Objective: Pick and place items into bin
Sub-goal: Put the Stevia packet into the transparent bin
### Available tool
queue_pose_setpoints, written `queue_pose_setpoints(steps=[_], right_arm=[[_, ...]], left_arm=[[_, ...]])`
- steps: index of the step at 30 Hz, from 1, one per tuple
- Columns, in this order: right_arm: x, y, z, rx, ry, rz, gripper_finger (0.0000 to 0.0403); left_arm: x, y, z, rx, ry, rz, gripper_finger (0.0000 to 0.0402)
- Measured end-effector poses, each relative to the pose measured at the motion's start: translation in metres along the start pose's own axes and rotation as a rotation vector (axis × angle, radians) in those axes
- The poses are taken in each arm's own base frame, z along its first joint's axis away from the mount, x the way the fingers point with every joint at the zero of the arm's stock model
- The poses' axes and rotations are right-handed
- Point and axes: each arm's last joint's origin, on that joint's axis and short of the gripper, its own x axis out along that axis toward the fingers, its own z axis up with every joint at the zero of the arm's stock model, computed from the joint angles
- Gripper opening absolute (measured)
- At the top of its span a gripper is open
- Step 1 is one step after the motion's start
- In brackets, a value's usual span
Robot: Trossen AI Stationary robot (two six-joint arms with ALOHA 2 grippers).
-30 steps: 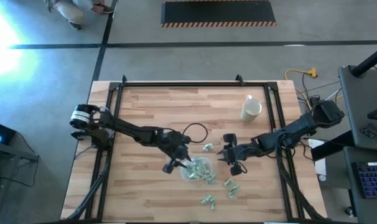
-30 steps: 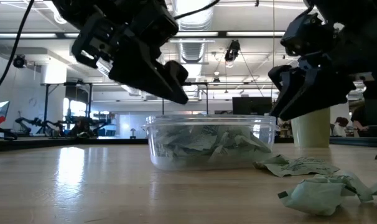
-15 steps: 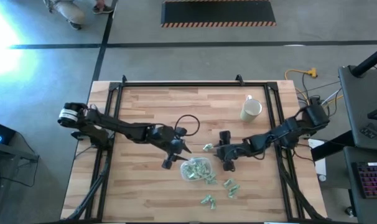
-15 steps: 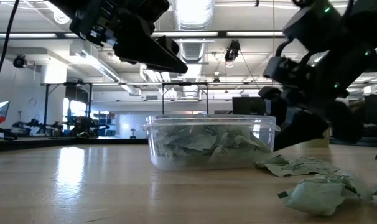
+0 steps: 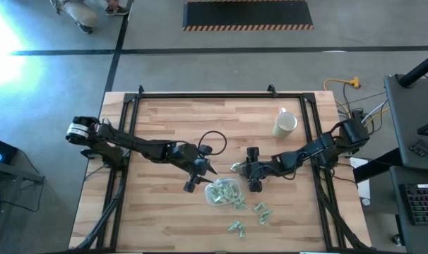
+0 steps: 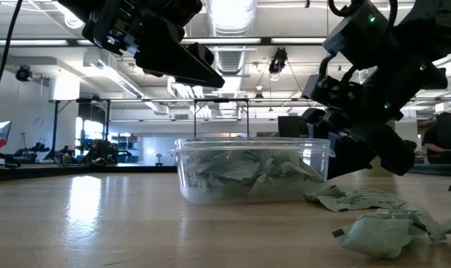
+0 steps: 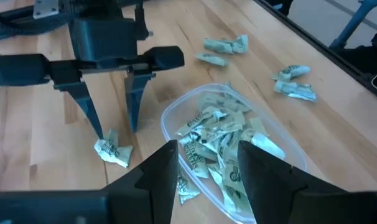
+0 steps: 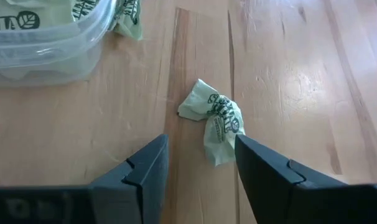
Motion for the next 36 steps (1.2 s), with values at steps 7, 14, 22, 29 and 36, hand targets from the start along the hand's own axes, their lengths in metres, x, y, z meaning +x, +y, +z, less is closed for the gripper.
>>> queue_pose_setpoints(steps=[7, 14, 22, 29, 36], right_arm=[[0.003, -0.006, -0.002, 0.050, 0.011, -0.015, 0.0154], [0.004, -0.008, -0.002, 0.058, 0.014, -0.019, 0.0132], [0.005, -0.008, -0.003, 0.041, 0.017, -0.020, 0.0082], [0.005, -0.008, -0.004, 0.018, 0.022, -0.035, 0.0019], [0.002, -0.012, -0.004, 0.012, 0.031, -0.149, 0.0009]], left_arm=[[0.000, 0.000, 0.000, 0.000, -0.002, 0.000, 0.0151], [0.000, 0.000, 0.000, 0.000, -0.001, 0.000, 0.0151], [0.000, 0.000, 0.000, 0.000, 0.000, 0.000, 0.0151], [0.001, 0.000, 0.000, 0.000, 0.000, 0.000, 0.0151], [0.001, 0.000, 0.000, -0.001, 0.001, 0.000, 0.0151]])
